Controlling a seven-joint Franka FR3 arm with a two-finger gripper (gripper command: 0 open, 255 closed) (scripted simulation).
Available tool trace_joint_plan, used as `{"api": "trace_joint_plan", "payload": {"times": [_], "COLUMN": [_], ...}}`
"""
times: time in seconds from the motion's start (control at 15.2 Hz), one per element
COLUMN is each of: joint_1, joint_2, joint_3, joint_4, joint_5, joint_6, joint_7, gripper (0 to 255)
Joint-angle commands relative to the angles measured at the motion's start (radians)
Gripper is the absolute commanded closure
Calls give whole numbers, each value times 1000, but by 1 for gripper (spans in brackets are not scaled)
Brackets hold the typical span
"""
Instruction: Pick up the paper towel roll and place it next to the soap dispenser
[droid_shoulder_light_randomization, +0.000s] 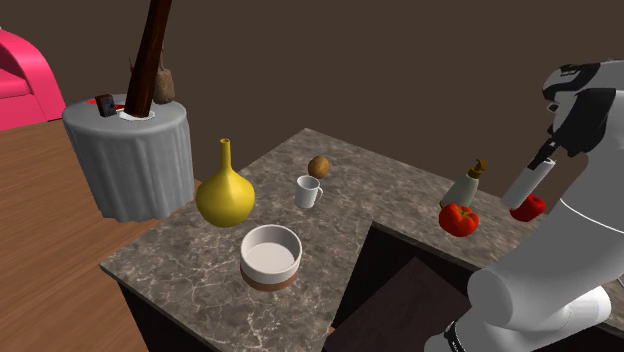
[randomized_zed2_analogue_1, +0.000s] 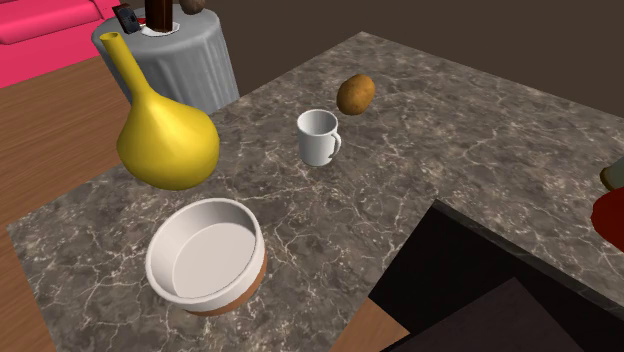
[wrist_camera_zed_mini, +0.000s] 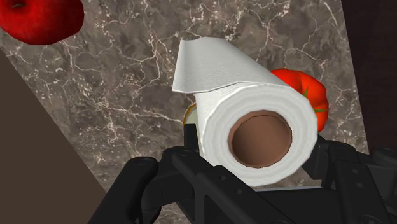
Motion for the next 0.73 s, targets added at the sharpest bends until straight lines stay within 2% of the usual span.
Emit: {"api": "trace_joint_plan", "payload": {"times": [0.0,0.66], "joint_1": [4,6], "joint_2": [-6,8], "joint_3": [2,6], "joint_4": [-33,-155], "joint_5": [-4,12], "joint_6": [30,160], "joint_7": [2,-13], "gripper": [255,255]}}
